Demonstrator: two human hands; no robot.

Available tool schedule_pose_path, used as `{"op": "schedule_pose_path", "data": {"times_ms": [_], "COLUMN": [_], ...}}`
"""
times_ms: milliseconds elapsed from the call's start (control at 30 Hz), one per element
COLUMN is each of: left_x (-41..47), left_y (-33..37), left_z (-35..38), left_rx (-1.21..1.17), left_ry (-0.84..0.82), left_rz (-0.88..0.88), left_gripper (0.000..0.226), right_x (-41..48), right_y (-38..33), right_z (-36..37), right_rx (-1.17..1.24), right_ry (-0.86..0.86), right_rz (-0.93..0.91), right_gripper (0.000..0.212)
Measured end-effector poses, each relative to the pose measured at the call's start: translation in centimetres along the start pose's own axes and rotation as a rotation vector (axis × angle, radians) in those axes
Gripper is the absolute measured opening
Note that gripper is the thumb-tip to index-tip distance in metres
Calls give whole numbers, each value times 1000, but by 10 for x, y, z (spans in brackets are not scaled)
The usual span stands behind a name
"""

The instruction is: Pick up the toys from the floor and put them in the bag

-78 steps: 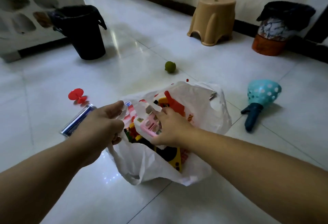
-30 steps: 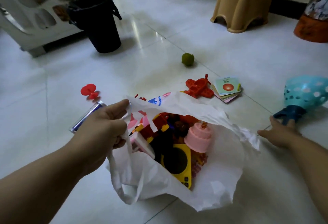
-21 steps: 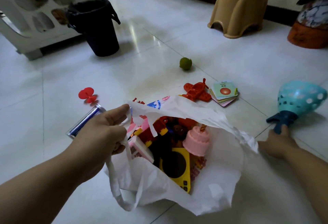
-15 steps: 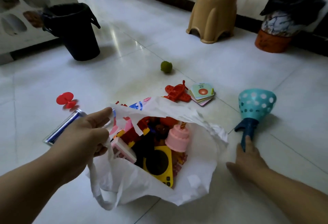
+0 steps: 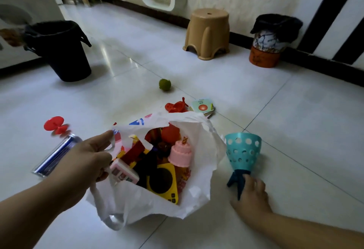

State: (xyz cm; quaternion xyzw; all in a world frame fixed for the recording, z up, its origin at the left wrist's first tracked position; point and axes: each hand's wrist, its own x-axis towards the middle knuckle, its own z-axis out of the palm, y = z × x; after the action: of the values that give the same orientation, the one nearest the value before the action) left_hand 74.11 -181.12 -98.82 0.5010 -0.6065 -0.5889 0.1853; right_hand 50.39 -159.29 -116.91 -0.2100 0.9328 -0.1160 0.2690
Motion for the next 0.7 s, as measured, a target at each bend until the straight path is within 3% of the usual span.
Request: {"op": "schedule_pose_path", "data": {"times_ms": [100,233,433,700], "left_x": [-3,-4,-8,1], "left_y": [-1,-2,-3,-8], "left_z": [-6,-10,-11,-19], "left_rx": [22,49,28,55], "left_ry": [34,33,-16,29], "left_rz": [-6,11,30,43], "left_gripper": [68,68,64,68], "right_x": [32,50,35,53], "right_y": [-13,-20,-6,-40], "right_z": [-8,-19,-8,5], "right_rx": [226,246,328,518], "right_ry": [-13,23,-160,-16], "right_rz": [73,82,53,230], "right_gripper": [97,99,110,108]}}
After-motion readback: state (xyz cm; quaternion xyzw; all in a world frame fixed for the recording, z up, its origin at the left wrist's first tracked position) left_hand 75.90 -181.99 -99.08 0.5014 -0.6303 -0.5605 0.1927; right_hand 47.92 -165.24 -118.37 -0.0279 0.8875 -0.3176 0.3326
